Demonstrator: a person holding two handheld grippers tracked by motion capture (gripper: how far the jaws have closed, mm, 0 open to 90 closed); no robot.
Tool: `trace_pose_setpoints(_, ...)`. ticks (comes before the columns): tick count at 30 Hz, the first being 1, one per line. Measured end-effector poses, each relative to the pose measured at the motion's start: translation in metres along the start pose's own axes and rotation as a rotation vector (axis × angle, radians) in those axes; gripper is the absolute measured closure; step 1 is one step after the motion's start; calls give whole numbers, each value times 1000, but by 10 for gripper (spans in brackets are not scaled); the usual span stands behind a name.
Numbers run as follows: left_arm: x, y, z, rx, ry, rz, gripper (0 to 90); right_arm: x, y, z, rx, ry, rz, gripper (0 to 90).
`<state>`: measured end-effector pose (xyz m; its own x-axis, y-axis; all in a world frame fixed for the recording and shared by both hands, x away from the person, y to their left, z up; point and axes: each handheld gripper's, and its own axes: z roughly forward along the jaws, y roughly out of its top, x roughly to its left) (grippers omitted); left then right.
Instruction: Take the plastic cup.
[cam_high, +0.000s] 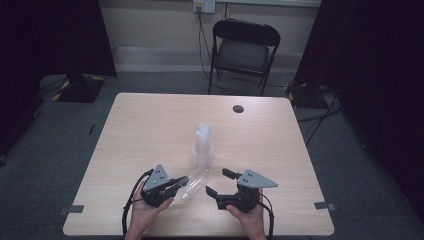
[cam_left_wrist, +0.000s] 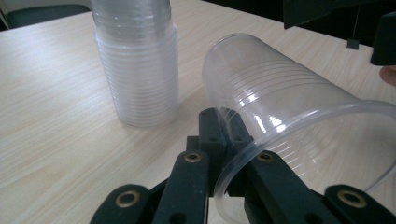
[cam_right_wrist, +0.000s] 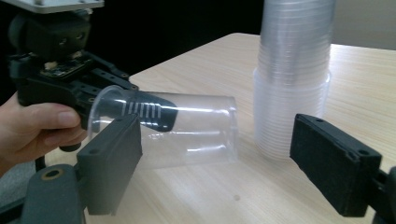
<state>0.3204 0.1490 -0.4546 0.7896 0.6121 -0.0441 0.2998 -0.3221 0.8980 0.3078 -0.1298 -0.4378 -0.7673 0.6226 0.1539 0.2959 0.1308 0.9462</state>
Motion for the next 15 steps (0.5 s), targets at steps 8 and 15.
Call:
trace_pose_setpoints(8, 1, 1, 5, 72, -15, 18, 894, 6, 3, 8, 44, 49, -50, 161)
trace_pose_setpoints(15, -3, 9, 10, 136, -60, 72, 892, 13, 5, 19, 95, 78, -118, 156)
